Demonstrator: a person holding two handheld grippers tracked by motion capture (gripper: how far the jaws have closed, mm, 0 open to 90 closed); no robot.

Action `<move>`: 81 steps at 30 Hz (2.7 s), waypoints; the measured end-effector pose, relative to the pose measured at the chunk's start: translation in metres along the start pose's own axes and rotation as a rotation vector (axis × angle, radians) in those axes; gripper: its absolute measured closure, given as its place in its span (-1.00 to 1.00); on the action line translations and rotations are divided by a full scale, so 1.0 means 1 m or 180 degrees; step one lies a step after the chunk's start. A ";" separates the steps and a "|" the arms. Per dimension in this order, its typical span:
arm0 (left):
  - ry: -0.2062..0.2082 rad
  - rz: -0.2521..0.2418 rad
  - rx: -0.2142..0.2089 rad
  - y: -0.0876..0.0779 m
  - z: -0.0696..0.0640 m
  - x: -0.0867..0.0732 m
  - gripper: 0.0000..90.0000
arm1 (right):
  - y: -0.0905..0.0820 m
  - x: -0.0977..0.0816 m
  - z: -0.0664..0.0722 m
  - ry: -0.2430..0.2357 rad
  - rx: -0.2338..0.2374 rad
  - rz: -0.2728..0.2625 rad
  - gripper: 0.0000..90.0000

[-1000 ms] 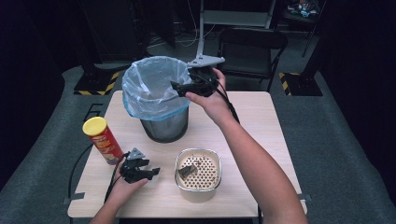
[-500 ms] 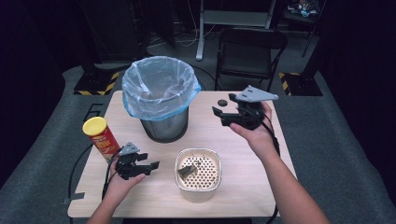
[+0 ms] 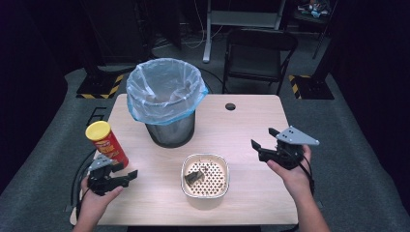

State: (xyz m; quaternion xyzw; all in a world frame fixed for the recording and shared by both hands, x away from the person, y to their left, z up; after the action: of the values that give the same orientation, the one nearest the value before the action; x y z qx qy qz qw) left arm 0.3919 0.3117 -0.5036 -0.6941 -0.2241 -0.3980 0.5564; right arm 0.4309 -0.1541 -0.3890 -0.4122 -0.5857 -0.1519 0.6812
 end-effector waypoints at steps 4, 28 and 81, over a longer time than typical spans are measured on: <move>-0.0134 -0.0079 0.0125 -0.008 0.021 0.000 -0.35 | -0.008 -0.018 -0.004 -0.0107 -0.0221 0.0076 -0.41; -0.0392 -0.0156 0.0581 0.030 0.078 0.012 -0.63 | -0.018 -0.079 -0.026 0.0258 -0.0440 0.0069 -0.42; -0.0100 -0.0383 0.0495 -0.006 0.046 0.063 -0.45 | -0.003 -0.132 -0.037 0.0463 -0.0501 0.0445 -0.43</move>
State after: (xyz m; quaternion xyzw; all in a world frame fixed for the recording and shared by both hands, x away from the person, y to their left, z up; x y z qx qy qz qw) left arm 0.4382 0.3484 -0.4528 -0.6402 -0.3044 -0.4012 0.5801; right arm 0.4183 -0.2195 -0.5087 -0.4922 -0.4908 -0.1791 0.6963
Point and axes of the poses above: each handheld gripper's, and its own axes: y roughly forward along the jaws, x roughly out of its top, z roughly to its left, the point moved 8 cm from there along y, roughly forward along the jaws, and after that the axes turned 11 degrees about x, right-handed, at the moved point
